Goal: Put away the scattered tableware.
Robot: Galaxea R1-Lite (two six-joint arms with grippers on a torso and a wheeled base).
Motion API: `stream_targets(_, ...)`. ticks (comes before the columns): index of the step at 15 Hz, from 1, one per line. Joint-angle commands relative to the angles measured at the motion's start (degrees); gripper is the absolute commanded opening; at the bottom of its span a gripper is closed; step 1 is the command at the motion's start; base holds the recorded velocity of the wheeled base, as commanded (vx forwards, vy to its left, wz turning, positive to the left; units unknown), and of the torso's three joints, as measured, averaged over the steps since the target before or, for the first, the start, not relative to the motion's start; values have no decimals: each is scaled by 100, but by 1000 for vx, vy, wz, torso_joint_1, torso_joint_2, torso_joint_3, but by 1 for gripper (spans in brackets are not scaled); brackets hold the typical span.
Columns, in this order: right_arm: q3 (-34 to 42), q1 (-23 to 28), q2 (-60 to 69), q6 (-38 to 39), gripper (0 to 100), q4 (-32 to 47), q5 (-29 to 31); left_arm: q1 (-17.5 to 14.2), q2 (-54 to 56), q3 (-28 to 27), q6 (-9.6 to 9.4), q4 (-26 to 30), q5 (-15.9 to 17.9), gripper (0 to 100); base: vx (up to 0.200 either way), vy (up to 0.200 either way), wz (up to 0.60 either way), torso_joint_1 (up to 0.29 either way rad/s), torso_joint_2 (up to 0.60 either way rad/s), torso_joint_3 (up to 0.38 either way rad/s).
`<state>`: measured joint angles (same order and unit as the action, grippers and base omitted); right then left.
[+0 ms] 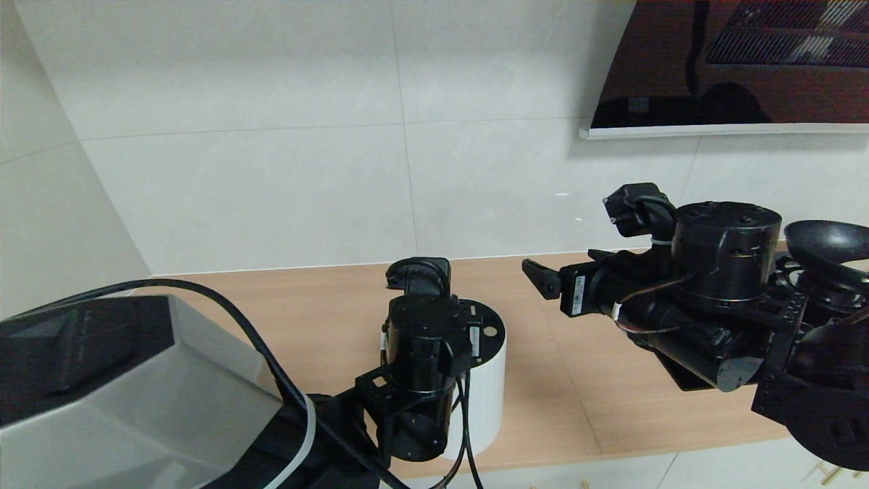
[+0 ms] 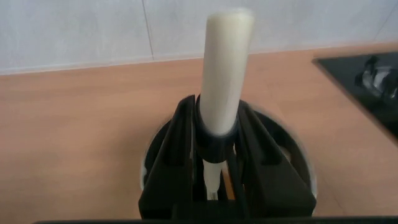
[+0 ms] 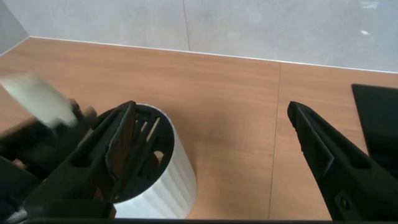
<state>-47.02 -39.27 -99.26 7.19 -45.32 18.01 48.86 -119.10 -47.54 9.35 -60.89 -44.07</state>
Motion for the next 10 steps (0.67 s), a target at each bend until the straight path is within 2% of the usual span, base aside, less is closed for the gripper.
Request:
stream_targets(1, 0, -2, -15, -7, 100, -3, 1, -8, -78, -1, -3, -2, -5, 0, 0, 0, 0, 0, 0, 0)
stream_targets(10, 0, -2, -32, 1, 100, -3, 1, -17, -87, -9, -3, -10, -5, 0, 0, 0, 0, 0, 0, 0)
